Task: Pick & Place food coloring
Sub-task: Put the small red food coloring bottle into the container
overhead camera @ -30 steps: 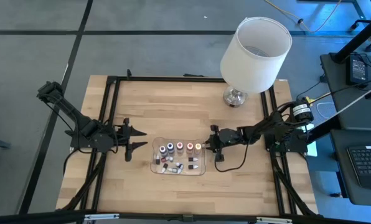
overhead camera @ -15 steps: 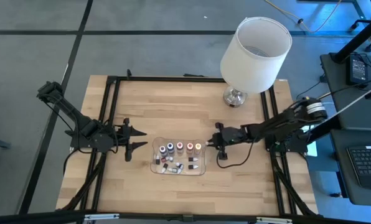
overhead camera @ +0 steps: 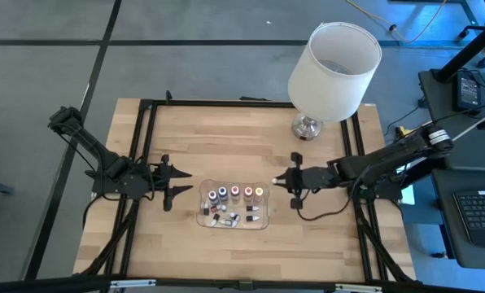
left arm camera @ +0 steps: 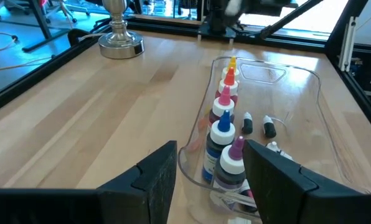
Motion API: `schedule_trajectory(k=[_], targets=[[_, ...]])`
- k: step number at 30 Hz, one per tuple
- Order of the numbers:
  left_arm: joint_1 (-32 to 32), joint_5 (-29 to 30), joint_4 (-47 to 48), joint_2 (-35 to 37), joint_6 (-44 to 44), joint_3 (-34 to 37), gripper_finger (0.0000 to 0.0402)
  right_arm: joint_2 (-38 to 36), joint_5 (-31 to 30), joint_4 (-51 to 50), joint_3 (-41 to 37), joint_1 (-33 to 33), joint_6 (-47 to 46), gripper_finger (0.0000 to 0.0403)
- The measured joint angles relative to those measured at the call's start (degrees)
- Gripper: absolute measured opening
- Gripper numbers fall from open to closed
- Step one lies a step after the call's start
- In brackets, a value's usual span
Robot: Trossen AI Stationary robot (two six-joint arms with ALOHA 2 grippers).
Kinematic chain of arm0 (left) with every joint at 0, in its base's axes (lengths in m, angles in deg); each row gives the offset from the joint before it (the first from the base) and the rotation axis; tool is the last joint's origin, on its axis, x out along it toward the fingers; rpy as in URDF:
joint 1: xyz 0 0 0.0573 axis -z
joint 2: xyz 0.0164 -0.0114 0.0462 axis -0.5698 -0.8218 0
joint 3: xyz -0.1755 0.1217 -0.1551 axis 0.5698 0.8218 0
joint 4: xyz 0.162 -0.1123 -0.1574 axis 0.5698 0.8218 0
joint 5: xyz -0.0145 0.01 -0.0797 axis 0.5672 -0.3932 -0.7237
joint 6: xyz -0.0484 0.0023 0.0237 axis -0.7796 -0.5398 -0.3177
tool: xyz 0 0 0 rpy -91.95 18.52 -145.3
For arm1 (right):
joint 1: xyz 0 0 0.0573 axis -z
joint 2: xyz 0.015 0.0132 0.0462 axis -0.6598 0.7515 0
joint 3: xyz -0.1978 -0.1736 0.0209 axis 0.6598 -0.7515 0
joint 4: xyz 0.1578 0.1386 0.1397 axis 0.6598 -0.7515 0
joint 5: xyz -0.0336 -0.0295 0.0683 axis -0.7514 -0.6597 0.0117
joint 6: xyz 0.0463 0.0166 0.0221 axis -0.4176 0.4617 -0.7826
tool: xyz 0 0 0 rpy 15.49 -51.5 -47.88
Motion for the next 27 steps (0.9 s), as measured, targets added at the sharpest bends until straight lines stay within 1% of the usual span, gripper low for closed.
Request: schedule_trajectory(k=[4,8,12,16,19,22,25,27], targets=[[-0.01,-0.01,-0.01,0.0,-0.01,0.01,0.018,4.94,0.0,-3.49,9.62,-3.12,2.59,0.0065],[0.0,0.0,-0.02,0.0,-0.09,0.02,0.0178,12.82,0.02,-4.82,17.99,-5.87,3.79,0.0066],[0.0,-0.99,-0.02,0.0,-0.09,0.0,0.0179,22.03,0.04,-10.71,26.53,-7.58,2.0,0.0068],[0.0,-4.27,-0.04,0.0,-0.13,0.0,0.018,30.75,0.04,-18.28,34.02,-8.06,-0.71,0.0069],[0.0,-6.87,-0.04,0.0,-0.15,0.0,0.0178,36.06,0.07,-23.69,38.76,-8.04,-2.72,0.007],[0.0,-8.22,-0.28,0.0,-0.13,0.0,0.0179,40.14,0.11,-29.26,42.77,-8.04,-5.46,0.007],[0.0,-8.39,-0.39,0.0,-0.14,0.0,0.018,42.77,0.94,-33.07,45.19,-8.03,-7.81,0.007],[0.0,-8.39,-0.5,0.0,-0.1,0.01,0.0179,43.6,2.89,-33.79,45.68,-7.87,-8.63,0.007]])
